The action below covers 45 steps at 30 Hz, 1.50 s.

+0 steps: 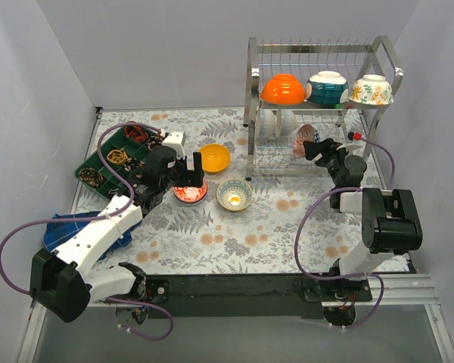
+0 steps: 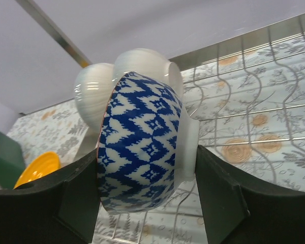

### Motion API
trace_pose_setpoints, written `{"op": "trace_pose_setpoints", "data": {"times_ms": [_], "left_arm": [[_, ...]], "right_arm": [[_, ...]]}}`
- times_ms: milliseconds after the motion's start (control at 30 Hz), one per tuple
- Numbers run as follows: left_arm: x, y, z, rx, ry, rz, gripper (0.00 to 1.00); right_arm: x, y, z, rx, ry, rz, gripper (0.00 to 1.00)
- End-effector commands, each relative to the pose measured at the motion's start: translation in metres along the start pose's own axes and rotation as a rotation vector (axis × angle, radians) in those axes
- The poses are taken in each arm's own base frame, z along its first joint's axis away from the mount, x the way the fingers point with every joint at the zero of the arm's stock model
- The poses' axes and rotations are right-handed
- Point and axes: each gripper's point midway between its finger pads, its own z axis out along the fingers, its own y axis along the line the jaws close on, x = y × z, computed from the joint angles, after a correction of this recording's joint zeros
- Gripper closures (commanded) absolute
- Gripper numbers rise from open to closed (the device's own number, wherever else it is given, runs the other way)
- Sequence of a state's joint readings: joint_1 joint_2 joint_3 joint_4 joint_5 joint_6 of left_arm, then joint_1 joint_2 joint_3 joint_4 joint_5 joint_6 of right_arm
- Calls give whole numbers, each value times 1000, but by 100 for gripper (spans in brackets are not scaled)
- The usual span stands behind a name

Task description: Unload the bowls from the dish rack

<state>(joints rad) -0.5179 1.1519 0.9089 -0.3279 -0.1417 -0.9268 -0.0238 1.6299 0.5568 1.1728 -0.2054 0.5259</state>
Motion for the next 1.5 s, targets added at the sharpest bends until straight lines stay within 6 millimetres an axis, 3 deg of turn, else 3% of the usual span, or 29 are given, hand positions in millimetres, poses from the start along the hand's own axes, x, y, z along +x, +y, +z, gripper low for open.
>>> {"op": "trace_pose_setpoints", "data": {"times_ms": [0,333,567,667,733,1000,1067,1200,1467], "left_arm": [[-7,-4,-5,36,-29,-6,2],[-4,-24,-8,146,-21,-23,2],[-4,-49,-10,264,-5,-113,2],[-8,-68,-13,325,9,-161,2],[-6,-86,-13,362,22,-197,2],[22,-160,-6,442,57,-248,2],[29,-158,8,367,49,-265,2],[44,-162,18,317,63,-262,4],[66,-168,30,285,94,-251,25]], "right_arm": [[-38,48,-19,-163,-106,60,89],[-18,90,-73,-287,20,210,88],[-1,123,-111,-411,138,350,88],[6,131,-127,-448,170,418,88],[19,147,-140,-505,217,443,88],[49,181,-167,-611,315,502,87],[52,189,-173,-645,326,517,87],[54,201,-181,-700,342,540,87],[60,212,-182,-736,371,569,87]]}}
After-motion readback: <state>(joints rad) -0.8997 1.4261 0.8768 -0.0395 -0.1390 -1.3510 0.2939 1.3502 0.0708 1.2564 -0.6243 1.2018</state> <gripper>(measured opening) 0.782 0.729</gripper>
